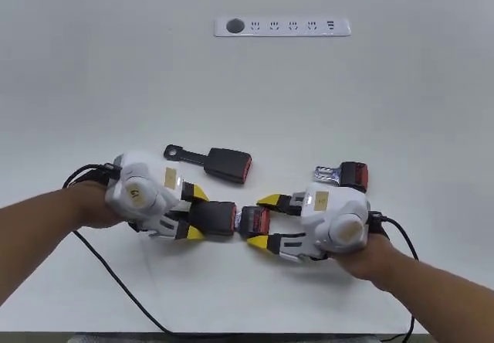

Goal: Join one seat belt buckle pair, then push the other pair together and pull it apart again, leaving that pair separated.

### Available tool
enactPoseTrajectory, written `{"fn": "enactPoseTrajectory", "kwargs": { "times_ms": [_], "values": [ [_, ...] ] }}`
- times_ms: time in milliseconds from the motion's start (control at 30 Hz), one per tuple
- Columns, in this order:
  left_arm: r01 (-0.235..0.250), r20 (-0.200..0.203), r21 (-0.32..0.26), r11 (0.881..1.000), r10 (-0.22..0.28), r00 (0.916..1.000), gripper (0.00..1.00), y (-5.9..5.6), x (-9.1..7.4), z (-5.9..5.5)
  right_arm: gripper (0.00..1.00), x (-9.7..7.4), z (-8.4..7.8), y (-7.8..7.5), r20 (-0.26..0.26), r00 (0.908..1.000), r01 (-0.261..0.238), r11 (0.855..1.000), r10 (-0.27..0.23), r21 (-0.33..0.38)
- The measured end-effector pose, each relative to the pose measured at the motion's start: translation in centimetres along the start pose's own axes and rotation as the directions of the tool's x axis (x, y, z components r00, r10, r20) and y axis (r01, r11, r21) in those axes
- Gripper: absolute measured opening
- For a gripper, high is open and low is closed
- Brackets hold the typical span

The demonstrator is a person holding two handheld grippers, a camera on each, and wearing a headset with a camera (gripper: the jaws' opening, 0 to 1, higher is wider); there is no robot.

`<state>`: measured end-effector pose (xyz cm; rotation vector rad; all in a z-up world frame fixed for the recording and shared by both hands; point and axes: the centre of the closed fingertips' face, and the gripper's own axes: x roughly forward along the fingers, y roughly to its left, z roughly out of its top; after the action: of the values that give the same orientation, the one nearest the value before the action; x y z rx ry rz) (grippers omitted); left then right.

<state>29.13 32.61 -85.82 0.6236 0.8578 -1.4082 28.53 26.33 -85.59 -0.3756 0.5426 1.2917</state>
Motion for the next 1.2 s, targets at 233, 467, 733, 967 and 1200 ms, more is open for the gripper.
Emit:
{"fn": "enactPoseTrajectory", "kwargs": {
  "times_ms": [233, 467, 733, 967, 1200],
  "values": [
    [-0.057, 0.131, -0.062, 0.996, 0.064, 0.9893, 0.55, 0.2, -2.3, 3.3, 0.73, -2.0, 1.8, -0.4, 0.087, 0.9941, 0.054, 0.992, -0.064, 0.110],
    [-0.144, 0.203, -0.077, 0.986, 0.157, 0.9664, 0.54, 3.0, -5.0, 6.1, 0.73, -5.2, 1.6, -2.9, 0.087, 0.9903, 0.101, 0.991, -0.108, 0.091],
    [-0.199, 0.144, 0.021, 0.980, 0.195, 0.9702, 0.54, 6.2, -5.0, 6.3, 0.72, -9.2, -1.1, -7.8, 0.023, 0.9888, 0.145, 0.986, -0.147, 0.088],
    [-0.181, 0.084, 0.070, 0.981, 0.175, 0.9811, 0.51, 7.7, -3.5, 5.4, 0.72, -11.8, -3.8, -10.1, -0.040, 0.9892, 0.144, 0.984, -0.141, 0.100],
    [-0.137, 0.044, 0.085, 0.987, 0.134, 0.9900, 0.51, 8.5, -1.6, 4.1, 0.70, -12.5, -5.7, -9.9, -0.076, 0.9958, 0.064, 0.982, -0.051, 0.177]
  ]
}}
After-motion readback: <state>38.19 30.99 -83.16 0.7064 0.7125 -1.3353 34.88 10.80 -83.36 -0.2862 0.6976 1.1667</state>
